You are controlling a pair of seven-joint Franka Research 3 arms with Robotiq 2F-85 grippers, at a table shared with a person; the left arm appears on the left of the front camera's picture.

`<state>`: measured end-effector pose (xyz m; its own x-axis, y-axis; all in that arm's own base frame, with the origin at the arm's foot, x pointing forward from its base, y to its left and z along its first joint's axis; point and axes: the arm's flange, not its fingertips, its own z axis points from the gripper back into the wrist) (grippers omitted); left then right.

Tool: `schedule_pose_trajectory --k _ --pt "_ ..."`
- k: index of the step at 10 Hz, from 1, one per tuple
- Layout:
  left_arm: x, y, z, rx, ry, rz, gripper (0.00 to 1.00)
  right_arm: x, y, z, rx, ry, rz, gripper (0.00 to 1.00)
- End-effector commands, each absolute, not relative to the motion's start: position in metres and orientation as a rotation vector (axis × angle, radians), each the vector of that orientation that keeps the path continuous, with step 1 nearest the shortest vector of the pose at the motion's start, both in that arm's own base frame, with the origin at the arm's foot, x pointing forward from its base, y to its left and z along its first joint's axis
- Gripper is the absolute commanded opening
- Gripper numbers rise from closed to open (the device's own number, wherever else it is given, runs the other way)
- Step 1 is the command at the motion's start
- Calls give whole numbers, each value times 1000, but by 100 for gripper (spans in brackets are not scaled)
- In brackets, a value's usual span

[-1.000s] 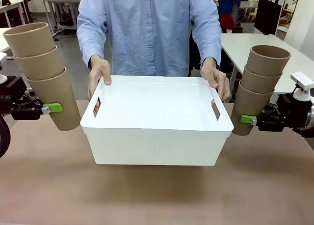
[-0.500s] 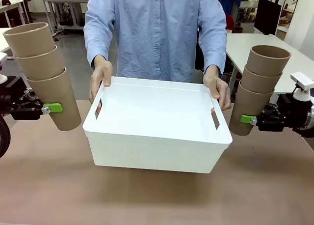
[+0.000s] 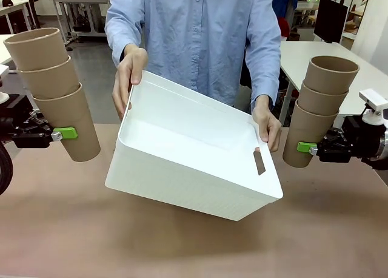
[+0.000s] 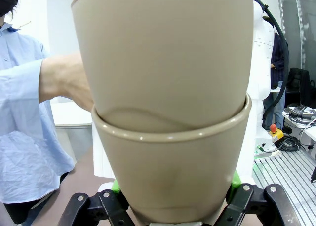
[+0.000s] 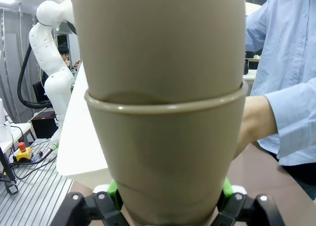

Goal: Stack the cups and store them in the basket.
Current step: Place the stack of Reusable plastic cups into the Pantry Basket.

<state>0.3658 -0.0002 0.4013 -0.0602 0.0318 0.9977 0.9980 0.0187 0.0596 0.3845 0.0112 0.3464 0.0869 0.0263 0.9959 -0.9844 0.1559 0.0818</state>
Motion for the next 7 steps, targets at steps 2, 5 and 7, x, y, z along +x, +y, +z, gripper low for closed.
schedule_pose_trajectory --k 2,5,7 --pt "363 2 405 -1196 -1293 -1231 85 385 11 349 1104 -1204 1057 84" --pt "363 2 405 -1196 -1293 -1231 85 351 8 390 1124 -1201 1068 84" --pt "363 2 405 -1196 -1293 -1231 85 328 11 437 1051 -1150 1068 84"
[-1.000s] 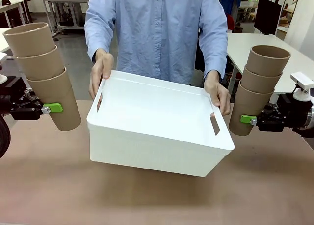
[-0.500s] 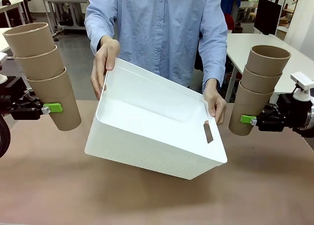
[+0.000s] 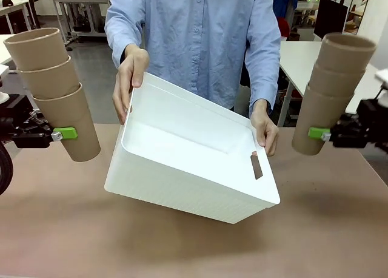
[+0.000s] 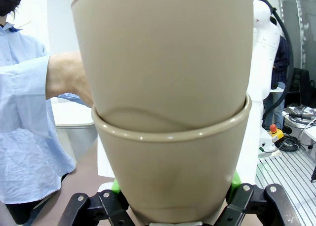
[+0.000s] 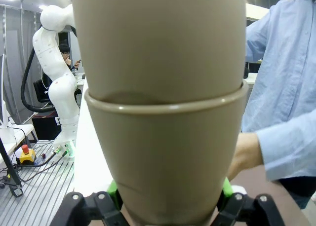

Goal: Stack the cups and store them in the basket.
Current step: Place the stack of Reusable plastic cups into the Pantry Basket.

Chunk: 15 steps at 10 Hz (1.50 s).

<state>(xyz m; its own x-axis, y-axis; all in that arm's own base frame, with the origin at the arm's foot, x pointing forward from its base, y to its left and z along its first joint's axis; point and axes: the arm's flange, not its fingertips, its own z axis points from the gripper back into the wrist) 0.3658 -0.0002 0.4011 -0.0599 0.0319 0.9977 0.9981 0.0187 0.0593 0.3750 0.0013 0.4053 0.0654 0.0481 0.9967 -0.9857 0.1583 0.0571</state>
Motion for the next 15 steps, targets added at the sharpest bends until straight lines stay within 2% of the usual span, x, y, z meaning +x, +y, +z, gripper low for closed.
schedule_pose_trajectory --k 1,4,7,9,12,13,14,15 --pt "363 2 405 -1196 -1293 -1231 85 324 22 455 1004 -1088 1086 84" --pt "363 2 405 -1196 -1293 -1231 85 322 85 479 779 -884 1122 84" --pt "363 2 405 -1196 -1293 -1231 85 324 161 476 552 -703 1158 84" --pt "363 2 405 -1196 -1293 -1231 85 331 203 472 466 -624 1173 84" --pt "363 2 405 -1196 -1293 -1231 85 333 233 458 400 -574 1189 84" --pt "363 2 405 -1196 -1293 -1231 85 324 224 468 550 -607 1168 84" --pt "363 2 405 -1196 -1293 -1231 85 323 230 447 402 -568 1220 84" --pt "363 2 405 -1196 -1293 -1231 85 323 230 447 402 -568 1220 84"
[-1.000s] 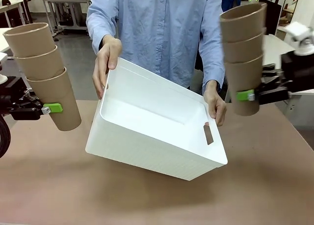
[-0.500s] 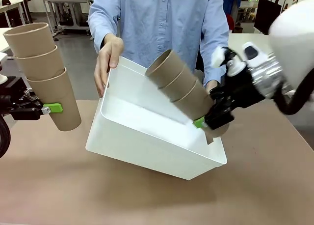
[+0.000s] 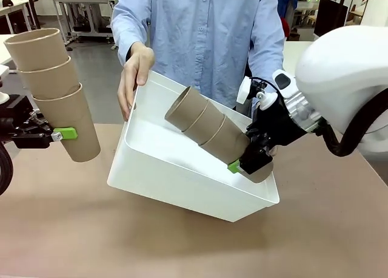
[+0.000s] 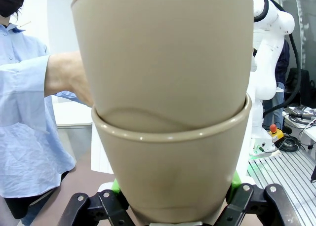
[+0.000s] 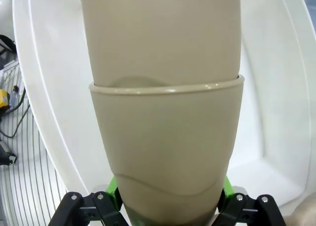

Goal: Stack the cups and store them in the basket.
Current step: Place the stack of Reusable plastic cups into the Pantry Basket.

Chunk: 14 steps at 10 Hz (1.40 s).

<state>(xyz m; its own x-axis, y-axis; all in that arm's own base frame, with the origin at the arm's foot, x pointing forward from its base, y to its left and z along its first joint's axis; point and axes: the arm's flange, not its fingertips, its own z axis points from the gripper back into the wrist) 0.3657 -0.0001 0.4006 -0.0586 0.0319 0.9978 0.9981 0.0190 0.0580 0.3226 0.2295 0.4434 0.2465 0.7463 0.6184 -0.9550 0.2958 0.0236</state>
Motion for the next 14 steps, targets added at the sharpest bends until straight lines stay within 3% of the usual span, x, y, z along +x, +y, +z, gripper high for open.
schedule_pose_trajectory --k 1,3,6,14 --pt "363 2 405 -1196 -1293 -1231 85 324 228 445 446 -563 1208 84" --pt "363 2 405 -1196 -1293 -1231 85 334 260 453 317 -533 1289 84" --pt "363 2 405 -1196 -1293 -1231 85 346 291 440 285 -511 1314 84" --pt "363 2 405 -1196 -1293 -1231 85 346 313 392 331 -429 1367 84"
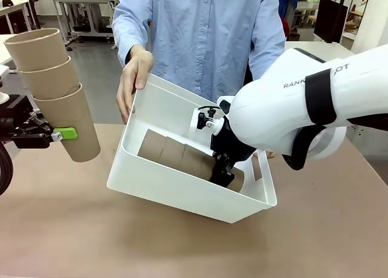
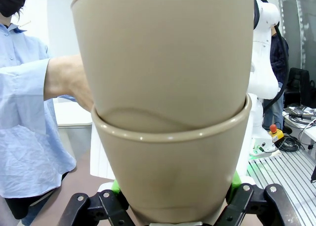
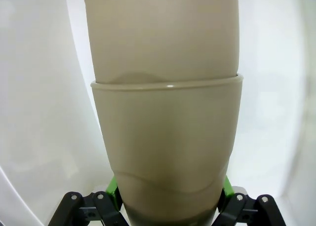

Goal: Stack the cups and store them in the basket.
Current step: Place the stack of Reusable plastic cups into the Pantry Basket.

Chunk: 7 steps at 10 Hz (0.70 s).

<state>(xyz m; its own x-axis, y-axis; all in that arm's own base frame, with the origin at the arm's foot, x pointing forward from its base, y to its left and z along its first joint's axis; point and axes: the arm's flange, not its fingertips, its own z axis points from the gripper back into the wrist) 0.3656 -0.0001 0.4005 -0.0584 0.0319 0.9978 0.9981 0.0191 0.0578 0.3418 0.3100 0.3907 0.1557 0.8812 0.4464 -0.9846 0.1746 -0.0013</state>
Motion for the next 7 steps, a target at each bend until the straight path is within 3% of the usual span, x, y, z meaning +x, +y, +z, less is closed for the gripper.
schedule_pose_trajectory --k 1,3,7 --pt "363 2 405 -1196 -1293 -1231 85 346 311 391 344 -436 1367 100" --pt "363 2 405 -1196 -1293 -1231 85 337 298 406 369 -469 1368 100" --pt "363 2 405 -1196 -1293 -1231 85 305 228 508 426 -608 1294 100"
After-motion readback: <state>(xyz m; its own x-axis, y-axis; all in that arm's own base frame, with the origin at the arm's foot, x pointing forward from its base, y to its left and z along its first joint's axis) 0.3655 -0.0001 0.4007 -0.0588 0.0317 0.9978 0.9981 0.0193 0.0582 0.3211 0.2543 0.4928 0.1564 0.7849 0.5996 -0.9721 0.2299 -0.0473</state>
